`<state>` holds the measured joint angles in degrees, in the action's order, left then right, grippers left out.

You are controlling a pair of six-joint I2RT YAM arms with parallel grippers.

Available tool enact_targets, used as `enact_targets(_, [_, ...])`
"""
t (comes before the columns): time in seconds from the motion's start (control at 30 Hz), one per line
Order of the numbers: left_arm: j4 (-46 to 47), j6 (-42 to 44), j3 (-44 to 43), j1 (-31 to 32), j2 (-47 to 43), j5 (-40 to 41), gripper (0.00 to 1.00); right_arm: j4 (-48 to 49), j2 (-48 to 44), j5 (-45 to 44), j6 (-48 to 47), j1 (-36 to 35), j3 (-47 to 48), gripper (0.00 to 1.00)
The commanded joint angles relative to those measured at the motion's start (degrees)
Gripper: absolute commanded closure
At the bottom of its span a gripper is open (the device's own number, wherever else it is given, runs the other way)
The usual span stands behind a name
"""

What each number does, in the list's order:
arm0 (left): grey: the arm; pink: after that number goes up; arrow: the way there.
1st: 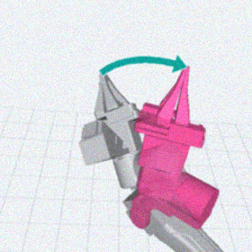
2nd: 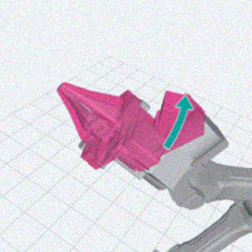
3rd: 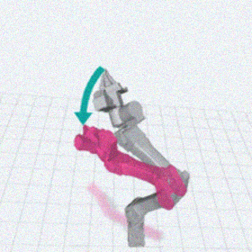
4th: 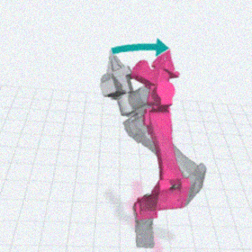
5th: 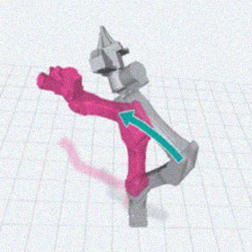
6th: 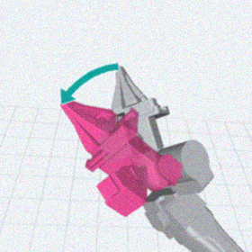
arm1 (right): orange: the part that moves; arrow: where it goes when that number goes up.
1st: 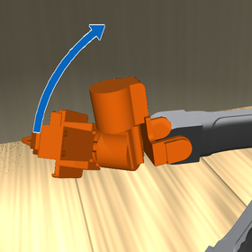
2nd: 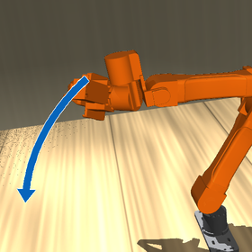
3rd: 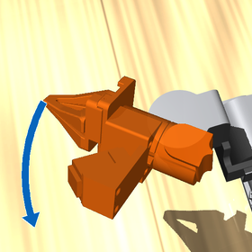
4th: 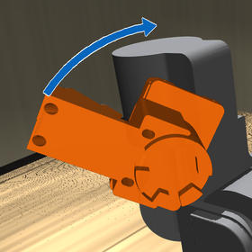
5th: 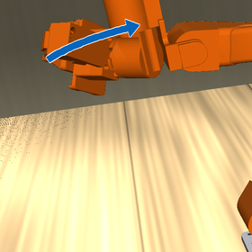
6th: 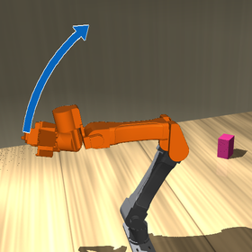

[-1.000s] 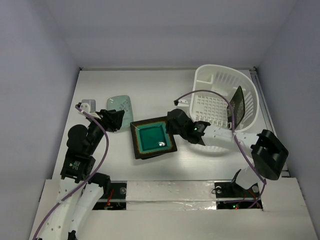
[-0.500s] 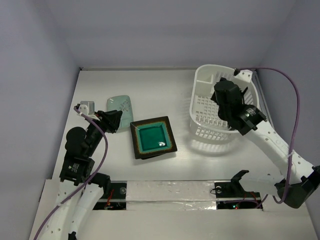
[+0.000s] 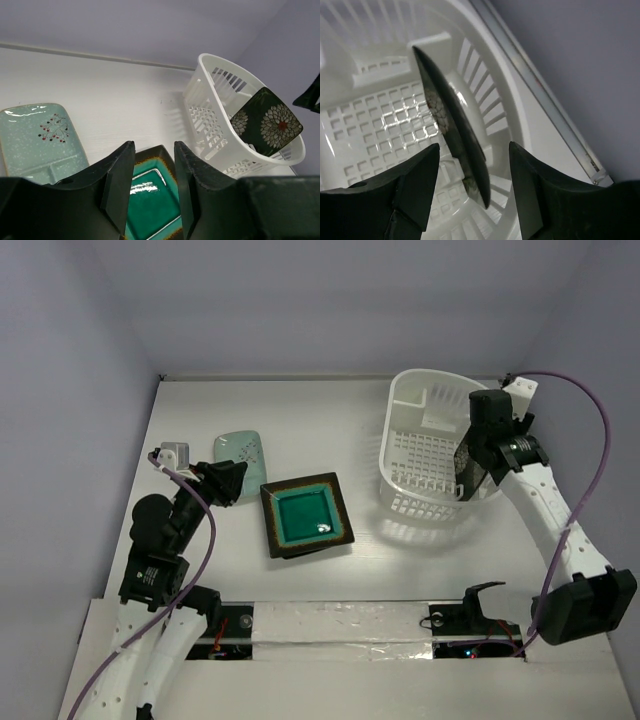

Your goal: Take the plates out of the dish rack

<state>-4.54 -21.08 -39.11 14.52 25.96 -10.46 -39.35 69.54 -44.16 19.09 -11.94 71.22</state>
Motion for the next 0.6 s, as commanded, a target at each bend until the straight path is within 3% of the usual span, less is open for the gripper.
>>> enact_targets(0.0, [2.6,-0.28,-1.05,0.59,-1.08,-0.44,0.66,2.79,3.48,6.63,-2.74,0.34,-0.64,0.38])
enact_targets(0.2, [2.51,-0.28,-1.32,1.12,-2.31,-0.26,0.64,1.74,9.91,5.32,-3.27,0.87,0.23,0.45])
enact_targets(0.47, [2.16,0.07,-1.67,2.97,-4.42,0.87,0.63,-2.3,13.69,2.59,-2.83,1.4,2.52,0.46])
enact_targets(0.57, [1.9,0.25,-1.76,4.28,-5.21,1.49,0.62,-3.18,14.83,2.33,-3.01,1.4,2.52,0.63])
